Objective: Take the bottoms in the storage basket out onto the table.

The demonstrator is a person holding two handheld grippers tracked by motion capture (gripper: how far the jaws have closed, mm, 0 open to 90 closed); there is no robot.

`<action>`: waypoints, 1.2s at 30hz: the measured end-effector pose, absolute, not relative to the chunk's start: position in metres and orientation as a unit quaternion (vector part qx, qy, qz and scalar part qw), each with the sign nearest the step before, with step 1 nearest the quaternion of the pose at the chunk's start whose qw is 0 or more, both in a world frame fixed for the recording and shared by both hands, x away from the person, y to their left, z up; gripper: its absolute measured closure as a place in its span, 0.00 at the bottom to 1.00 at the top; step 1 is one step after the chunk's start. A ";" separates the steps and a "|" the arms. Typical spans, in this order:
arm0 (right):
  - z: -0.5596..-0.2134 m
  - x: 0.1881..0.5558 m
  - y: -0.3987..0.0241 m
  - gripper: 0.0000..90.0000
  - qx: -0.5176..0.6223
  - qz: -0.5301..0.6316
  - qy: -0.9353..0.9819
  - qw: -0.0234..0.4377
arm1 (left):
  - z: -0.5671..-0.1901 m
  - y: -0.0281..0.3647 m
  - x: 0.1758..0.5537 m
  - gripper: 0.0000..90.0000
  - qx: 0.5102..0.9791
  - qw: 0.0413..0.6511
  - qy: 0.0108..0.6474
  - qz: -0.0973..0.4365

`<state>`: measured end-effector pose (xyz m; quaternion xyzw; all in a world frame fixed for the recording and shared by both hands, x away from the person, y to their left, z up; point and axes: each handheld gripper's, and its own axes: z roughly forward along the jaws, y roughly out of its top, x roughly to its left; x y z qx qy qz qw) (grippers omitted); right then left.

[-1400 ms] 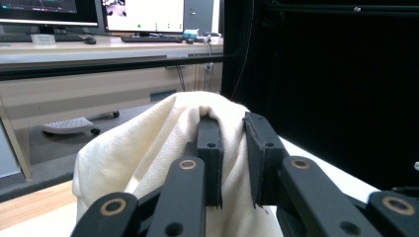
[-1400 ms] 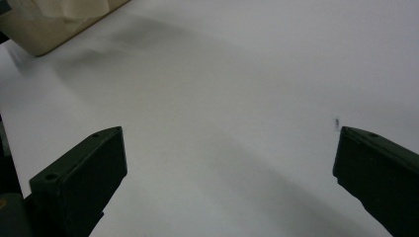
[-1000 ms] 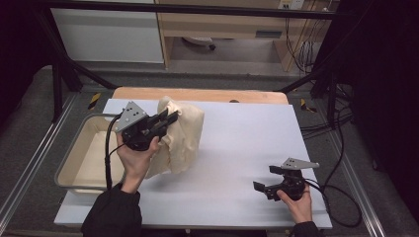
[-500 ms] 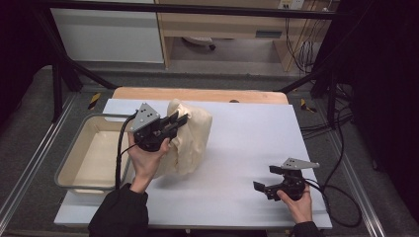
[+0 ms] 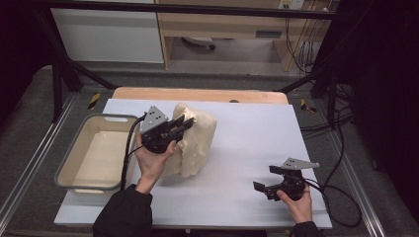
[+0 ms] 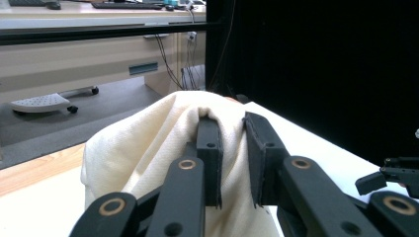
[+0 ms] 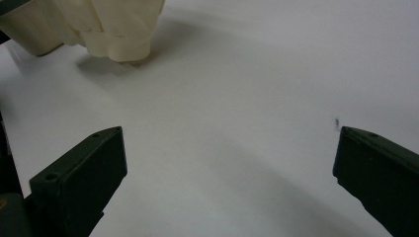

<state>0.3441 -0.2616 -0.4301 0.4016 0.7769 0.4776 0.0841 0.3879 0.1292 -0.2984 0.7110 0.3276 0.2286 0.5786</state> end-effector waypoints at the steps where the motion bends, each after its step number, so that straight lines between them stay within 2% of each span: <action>1: -0.430 0.344 -0.262 0.01 0.402 0.478 0.777 0.084 | -0.299 0.128 0.388 0.86 0.711 0.579 0.327 0.228; 36: -0.430 0.344 -0.262 0.01 0.400 0.478 0.777 0.085 | -0.332 0.102 0.394 0.85 0.747 0.542 0.324 0.208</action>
